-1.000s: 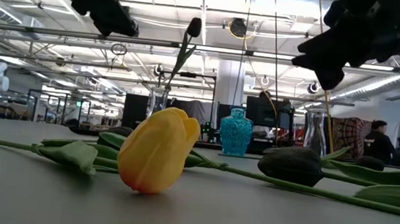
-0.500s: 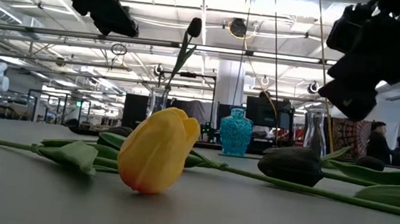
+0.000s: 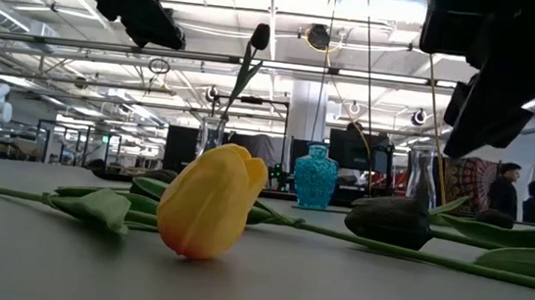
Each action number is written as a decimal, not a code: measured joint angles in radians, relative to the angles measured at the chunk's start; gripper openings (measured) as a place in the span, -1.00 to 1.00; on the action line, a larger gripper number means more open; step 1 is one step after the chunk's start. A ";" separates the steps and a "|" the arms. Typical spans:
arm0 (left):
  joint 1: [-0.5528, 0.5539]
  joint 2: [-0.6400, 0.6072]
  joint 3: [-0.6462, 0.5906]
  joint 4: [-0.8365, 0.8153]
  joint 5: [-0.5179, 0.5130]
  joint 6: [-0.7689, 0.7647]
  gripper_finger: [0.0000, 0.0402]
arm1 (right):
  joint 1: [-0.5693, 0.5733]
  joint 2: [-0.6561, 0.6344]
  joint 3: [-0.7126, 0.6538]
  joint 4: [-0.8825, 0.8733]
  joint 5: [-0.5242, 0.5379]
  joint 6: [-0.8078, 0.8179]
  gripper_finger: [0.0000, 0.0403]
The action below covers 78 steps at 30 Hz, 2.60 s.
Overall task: Sort flowers into vase by color
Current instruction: Put the black flower into the left transparent flower vase
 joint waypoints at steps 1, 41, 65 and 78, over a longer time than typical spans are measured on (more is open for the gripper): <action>0.000 0.000 0.000 0.000 -0.001 0.000 -0.24 | 0.009 0.018 0.018 -0.013 0.001 0.015 -0.31; 0.000 0.000 0.000 0.001 -0.005 0.002 -0.24 | 0.207 0.302 0.302 -0.315 0.009 0.175 -0.31; 0.000 0.000 0.000 0.000 -0.005 -0.005 -0.24 | 0.208 0.302 0.301 -0.340 0.037 0.285 -0.31; 0.000 0.000 0.000 0.001 -0.005 -0.007 -0.24 | 0.207 0.395 0.302 -0.303 0.026 0.251 -0.31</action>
